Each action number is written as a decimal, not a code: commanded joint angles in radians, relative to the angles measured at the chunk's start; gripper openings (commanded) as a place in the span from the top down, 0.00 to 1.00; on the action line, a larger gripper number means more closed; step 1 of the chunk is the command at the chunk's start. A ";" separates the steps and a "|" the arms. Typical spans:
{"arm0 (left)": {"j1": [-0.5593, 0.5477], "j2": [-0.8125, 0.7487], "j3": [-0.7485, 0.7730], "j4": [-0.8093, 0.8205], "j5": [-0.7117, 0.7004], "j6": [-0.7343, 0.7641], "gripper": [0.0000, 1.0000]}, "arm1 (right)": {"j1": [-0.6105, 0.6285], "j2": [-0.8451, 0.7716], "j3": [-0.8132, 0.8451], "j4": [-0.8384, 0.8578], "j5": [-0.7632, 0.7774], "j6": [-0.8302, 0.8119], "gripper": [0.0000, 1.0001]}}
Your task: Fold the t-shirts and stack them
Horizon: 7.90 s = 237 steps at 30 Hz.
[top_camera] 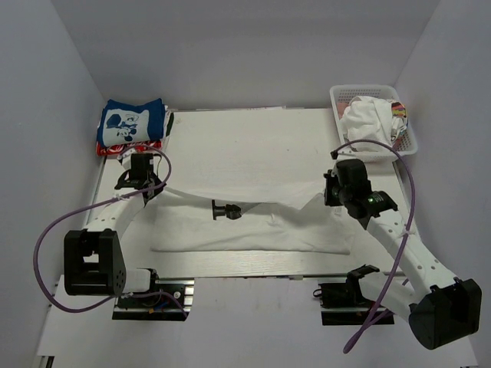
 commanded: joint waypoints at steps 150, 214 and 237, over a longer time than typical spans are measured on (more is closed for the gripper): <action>-0.881 0.600 0.289 -0.393 0.179 0.005 0.00 | -0.010 1.321 0.974 -0.111 -0.132 0.227 0.10; -0.786 -0.039 -0.278 -0.120 0.365 -0.192 0.99 | 0.988 0.322 -0.124 -0.027 0.167 0.368 0.14; -0.775 -0.168 -0.094 -0.278 0.281 -0.325 1.00 | 1.042 0.326 -0.018 -0.170 0.484 0.673 0.90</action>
